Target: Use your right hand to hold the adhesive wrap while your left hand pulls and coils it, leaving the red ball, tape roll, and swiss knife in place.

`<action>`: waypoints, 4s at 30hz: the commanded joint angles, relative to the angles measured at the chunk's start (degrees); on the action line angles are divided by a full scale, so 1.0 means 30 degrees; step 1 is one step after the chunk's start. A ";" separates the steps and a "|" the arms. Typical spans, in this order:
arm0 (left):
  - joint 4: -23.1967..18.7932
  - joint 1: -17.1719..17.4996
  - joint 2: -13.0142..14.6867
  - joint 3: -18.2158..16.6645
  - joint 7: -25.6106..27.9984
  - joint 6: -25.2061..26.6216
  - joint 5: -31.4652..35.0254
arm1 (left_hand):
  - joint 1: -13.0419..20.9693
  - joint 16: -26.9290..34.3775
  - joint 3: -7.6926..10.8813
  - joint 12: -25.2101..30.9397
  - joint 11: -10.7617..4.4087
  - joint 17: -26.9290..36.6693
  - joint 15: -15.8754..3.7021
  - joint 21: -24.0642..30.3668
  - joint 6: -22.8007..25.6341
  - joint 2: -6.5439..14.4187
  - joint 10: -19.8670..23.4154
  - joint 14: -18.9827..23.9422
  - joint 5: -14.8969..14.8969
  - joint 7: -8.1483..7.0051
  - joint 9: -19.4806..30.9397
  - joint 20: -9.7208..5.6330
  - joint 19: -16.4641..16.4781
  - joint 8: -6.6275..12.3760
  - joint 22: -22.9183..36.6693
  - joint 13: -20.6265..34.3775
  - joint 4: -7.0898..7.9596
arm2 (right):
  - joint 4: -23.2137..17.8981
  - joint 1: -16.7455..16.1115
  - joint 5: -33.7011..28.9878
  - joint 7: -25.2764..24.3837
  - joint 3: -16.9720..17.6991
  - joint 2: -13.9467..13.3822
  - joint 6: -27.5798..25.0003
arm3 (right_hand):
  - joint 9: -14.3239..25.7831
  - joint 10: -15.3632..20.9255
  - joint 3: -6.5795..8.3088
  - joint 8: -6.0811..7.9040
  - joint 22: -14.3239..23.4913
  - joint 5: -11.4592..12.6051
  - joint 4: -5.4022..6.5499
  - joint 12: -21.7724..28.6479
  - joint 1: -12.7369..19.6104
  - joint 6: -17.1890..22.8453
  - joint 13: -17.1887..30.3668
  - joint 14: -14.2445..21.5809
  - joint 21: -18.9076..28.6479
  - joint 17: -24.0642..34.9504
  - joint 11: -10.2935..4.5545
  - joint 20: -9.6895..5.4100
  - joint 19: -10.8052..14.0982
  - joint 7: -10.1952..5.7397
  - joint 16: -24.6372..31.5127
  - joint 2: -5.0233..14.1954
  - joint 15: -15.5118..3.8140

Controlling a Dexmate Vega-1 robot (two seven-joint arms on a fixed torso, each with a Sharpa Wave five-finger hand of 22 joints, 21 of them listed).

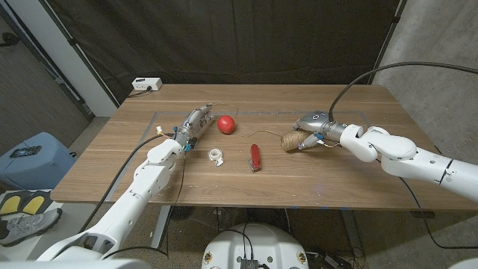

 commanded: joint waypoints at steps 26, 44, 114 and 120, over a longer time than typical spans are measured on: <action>-0.1836 -0.0766 0.0769 0.0943 0.2064 -0.1242 0.2123 | 0.1842 0.0326 -0.0045 0.0727 -0.0535 -0.0051 -0.0304 0.0120 0.2926 -0.0958 0.2807 0.2080 0.0517 -0.0596 0.0051 0.0053 0.1567 0.0406 0.0047 0.0034 -0.2165 | -0.0407 -0.0270 0.0756 -0.0861 0.0757 -0.0204 0.0175 | -0.0136 0.1384 -0.0151 0.0321 0.0048 0.0085 0.0179 0.0206 0.0452 0.1092 0.0175 0.0349 -0.0136 0.0464 -0.1047 -0.0510 0.0285 -0.0786 0.0196 0.0582 -0.2947; -0.2572 -0.0907 0.1304 0.1678 0.4081 -0.1595 0.3780 | 0.5215 0.0627 0.0168 0.1413 -0.1748 0.0040 -0.1165 0.0489 0.4705 -0.2110 0.5356 0.4955 0.0923 -0.1109 0.0086 -0.0158 0.3530 0.0603 0.0163 0.0500 -0.2693 | -0.1085 -0.0429 0.1341 -0.0916 0.1259 -0.0565 0.0020 | -0.0191 0.1485 -0.0121 0.0396 0.0051 0.0104 0.0175 0.0171 0.0561 0.1177 0.0130 0.0566 -0.0185 0.0616 -0.1087 -0.0528 0.0334 -0.0722 0.0120 0.0603 -0.3002; -0.0832 -0.5496 0.2961 0.7628 0.2814 -0.1840 0.6097 | 1.0575 0.0473 -0.1906 0.2283 -0.2253 0.0354 -0.1976 0.0315 0.6298 -0.4698 0.6156 0.6457 0.0271 -0.1498 0.0377 -0.0170 0.4086 0.0384 0.0300 0.1973 -0.2126 | -0.2498 0.0734 0.3554 -0.1008 0.3043 0.0512 -0.0542 | -0.0252 0.2368 -0.0500 0.0603 0.0066 -0.0009 0.0230 0.0306 0.0648 0.1598 0.0035 0.1347 -0.0257 0.1349 -0.1283 -0.0366 0.0417 -0.0502 0.0282 0.0875 -0.2921; -0.0429 -0.5857 0.2801 0.8148 0.2696 -0.1833 0.6203 | 1.0740 0.0546 -0.2067 0.2442 -0.2371 0.0367 -0.2075 0.0340 0.6535 -0.4741 0.6336 0.6683 0.0104 -0.1604 0.0384 -0.0108 0.4170 0.0457 0.0305 0.2071 -0.2145 | -0.2588 0.0812 0.3620 -0.1213 0.3121 0.0640 -0.0537 | -0.0248 0.2437 -0.0486 0.0624 0.0068 -0.0009 0.0223 0.0309 0.0689 0.1656 0.0009 0.1457 -0.0250 0.1373 -0.1277 -0.0360 0.0442 -0.0478 0.0298 0.0913 -0.2942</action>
